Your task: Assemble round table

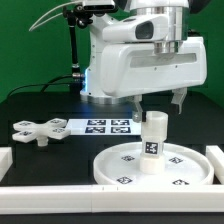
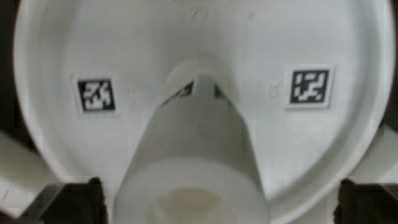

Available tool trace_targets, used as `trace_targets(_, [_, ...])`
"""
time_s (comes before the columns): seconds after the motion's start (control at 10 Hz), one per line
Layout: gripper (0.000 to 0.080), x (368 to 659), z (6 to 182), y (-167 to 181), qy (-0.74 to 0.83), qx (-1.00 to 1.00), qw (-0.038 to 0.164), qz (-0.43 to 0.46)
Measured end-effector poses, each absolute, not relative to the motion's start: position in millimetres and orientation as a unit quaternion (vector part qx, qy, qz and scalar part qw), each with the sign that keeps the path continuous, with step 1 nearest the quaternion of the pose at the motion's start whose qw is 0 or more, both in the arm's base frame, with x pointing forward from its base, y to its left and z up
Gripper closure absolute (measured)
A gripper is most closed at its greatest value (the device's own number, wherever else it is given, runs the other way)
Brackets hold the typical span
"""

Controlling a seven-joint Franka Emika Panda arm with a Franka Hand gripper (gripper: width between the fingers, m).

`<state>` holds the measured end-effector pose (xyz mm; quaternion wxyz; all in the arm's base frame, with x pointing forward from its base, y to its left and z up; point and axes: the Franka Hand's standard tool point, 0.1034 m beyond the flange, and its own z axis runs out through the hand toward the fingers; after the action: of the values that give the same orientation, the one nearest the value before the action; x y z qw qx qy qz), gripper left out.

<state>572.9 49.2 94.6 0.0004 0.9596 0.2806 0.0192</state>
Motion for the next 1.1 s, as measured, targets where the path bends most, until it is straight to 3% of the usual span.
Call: trace_targets(1.1, [0.015,578,84.7,36,0.298,0.954,0.002,0.026])
